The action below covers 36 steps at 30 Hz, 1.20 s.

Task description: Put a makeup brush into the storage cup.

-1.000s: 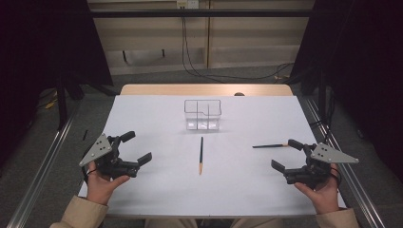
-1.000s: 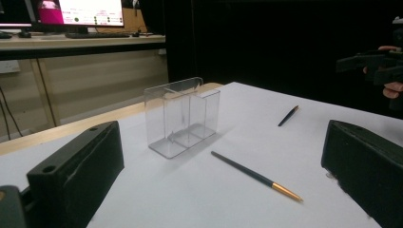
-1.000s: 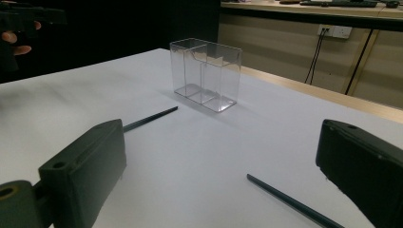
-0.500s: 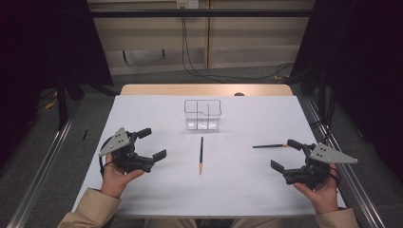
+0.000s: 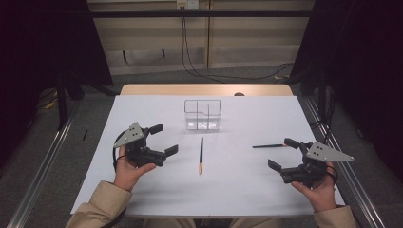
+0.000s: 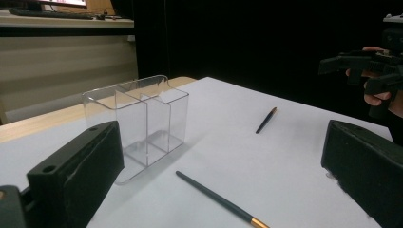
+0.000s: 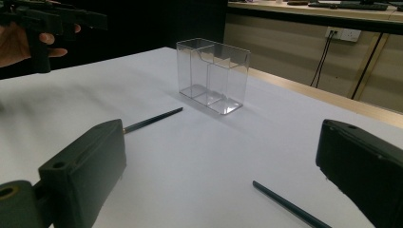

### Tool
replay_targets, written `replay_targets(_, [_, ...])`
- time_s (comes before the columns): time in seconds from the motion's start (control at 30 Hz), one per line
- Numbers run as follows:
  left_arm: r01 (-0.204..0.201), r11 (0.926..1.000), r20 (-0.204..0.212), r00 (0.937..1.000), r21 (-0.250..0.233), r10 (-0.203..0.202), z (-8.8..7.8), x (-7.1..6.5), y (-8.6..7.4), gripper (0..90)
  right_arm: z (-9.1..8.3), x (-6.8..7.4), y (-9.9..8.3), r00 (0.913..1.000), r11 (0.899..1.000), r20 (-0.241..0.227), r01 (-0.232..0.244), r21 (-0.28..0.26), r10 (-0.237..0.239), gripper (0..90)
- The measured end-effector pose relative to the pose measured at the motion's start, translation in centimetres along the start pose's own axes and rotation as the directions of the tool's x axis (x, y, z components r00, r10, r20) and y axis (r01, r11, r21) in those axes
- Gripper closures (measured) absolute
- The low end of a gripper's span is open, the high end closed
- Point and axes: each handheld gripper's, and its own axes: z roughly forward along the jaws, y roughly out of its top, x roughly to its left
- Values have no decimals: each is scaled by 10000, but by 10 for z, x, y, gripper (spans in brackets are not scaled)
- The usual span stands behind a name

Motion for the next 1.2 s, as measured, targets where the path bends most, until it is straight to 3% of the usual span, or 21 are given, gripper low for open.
replay_targets(0.4, [10,9999,158,9999,167,-12,25,-5,1,1,2,-1,1,10000,10000,-58,48,-38,-49,22])
replay_targets(0.77, [71,9971,268,9996,764,-92,53,-10,-2,1,2,-1,0,10000,10000,-82,44,-24,-44,22])
replay_targets(1.0, [27,9956,396,9992,939,-65,62,-13,-3,2,2,-1,0,9999,10000,-115,23,-55,-24,22])
replay_targets(1.1, [46,9931,402,9991,1168,-94,67,-14,-1,5,2,-1,0,9999,10000,-113,30,-16,-30,22])
replay_targets(1.17, [268,9856,375,9987,1669,-335,72,-13,0,5,2,-1,0,9999,10000,-126,40,1,-40,22])
replay_targets(1.2, [268,9856,375,9987,1669,-335,72,-13,0,5,2,-1,0,9999,10000,-126,40,1,-40,22])
